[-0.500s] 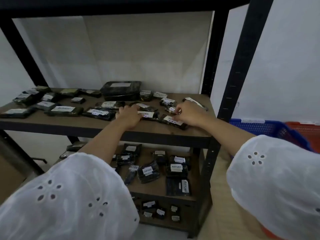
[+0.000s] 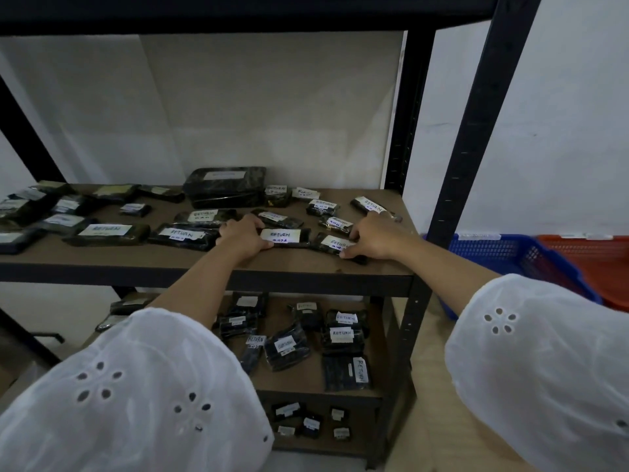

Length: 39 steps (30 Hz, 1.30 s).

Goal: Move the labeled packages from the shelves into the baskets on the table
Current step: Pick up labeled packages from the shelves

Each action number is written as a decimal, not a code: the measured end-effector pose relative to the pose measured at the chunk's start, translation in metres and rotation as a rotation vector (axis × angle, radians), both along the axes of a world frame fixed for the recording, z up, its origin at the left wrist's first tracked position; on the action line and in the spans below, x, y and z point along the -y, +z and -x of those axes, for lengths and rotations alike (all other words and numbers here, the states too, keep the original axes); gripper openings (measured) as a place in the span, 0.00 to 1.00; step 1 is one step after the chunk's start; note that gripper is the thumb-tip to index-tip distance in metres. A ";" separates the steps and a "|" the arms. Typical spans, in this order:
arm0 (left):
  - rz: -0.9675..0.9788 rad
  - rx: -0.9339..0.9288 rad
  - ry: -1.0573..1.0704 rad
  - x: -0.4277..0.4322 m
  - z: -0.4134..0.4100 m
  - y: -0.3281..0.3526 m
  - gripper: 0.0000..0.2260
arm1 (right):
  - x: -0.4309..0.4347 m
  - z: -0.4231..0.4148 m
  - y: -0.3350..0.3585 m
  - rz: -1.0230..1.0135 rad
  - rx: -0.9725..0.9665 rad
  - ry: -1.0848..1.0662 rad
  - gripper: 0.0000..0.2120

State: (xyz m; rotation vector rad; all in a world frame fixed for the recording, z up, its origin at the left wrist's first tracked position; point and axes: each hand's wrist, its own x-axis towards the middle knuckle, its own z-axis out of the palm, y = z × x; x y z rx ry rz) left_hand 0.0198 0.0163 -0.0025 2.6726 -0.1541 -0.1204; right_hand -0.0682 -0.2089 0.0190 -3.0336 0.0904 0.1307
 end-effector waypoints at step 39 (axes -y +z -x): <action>1.507 -0.629 -0.001 0.182 0.304 -0.014 0.10 | 0.190 0.250 -0.047 -1.342 0.511 -0.371 0.13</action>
